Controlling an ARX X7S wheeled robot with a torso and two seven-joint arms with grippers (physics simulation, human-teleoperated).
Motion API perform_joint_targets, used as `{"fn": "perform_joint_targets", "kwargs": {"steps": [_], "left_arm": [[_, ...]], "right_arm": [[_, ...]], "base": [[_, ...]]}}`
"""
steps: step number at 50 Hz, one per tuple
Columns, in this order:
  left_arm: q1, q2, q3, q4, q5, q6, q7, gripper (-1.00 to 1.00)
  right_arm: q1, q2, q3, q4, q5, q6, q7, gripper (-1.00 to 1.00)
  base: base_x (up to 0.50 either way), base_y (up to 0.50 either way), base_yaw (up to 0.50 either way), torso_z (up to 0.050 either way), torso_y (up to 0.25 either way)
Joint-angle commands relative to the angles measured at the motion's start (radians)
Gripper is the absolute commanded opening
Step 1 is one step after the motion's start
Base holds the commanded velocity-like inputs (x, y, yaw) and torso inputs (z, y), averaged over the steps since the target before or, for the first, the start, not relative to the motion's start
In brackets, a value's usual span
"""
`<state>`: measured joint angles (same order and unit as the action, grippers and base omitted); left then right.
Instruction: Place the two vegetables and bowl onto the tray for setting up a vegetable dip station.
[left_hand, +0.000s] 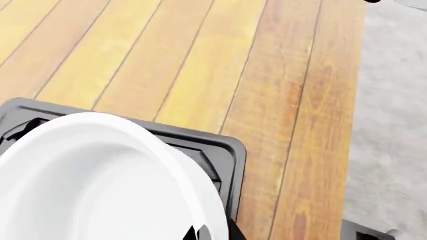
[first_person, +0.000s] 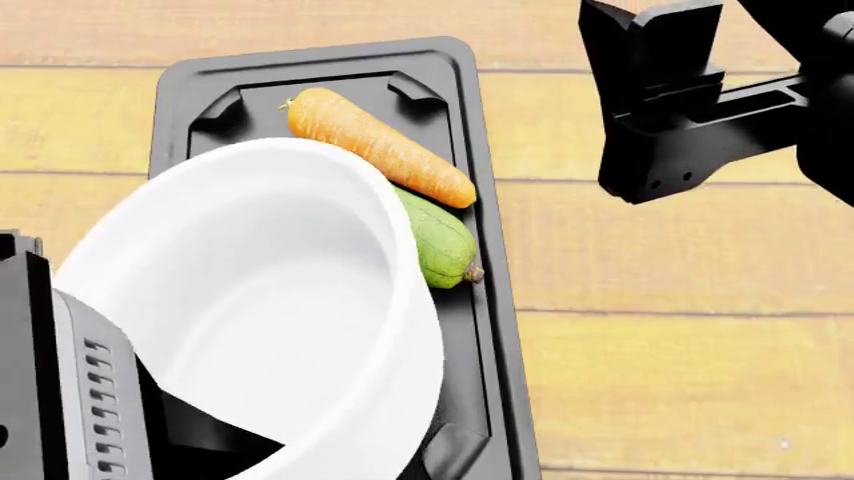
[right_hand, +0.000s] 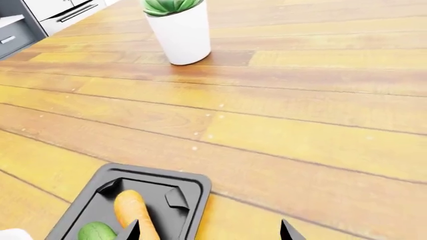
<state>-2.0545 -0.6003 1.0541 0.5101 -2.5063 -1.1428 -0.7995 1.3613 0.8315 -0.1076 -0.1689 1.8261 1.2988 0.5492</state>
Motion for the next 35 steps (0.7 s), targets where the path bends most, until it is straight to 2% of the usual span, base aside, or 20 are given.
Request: {"fn": "perform_joint_targets", "kwargs": {"steps": [1, 28, 29, 35], "left_arm": [[-0.005, 0.014, 0.017, -0.031, 0.036, -0.03, 0.002, -1.0], [0.041, 0.032, 0.054, -0.04, 0.083, -0.044, 0.008, -1.0], [0.028, 0.031, 0.055, -0.037, 0.065, -0.04, 0.004, 1.0], [0.019, 0.034, 0.052, -0.04, 0.058, -0.035, 0.007, 1.0]], "right_arm": [[-0.033, 0.017, 0.012, -0.01, 0.004, -0.013, -0.009, 1.0], [-0.106, 0.017, 0.028, -0.026, -0.041, -0.055, -0.055, 1.0], [-0.107, 0.016, 0.027, -0.026, -0.041, -0.056, -0.057, 1.0], [-0.117, 0.012, 0.024, -0.028, -0.051, -0.062, -0.067, 1.0]], "base": [[0.0, 0.0, 0.0, 0.0, 0.0], [0.0, 0.0, 0.0, 0.0, 0.0], [0.01, 0.0, 0.0, 0.0, 0.0], [0.0, 0.0, 0.0, 0.0, 0.0]]}}
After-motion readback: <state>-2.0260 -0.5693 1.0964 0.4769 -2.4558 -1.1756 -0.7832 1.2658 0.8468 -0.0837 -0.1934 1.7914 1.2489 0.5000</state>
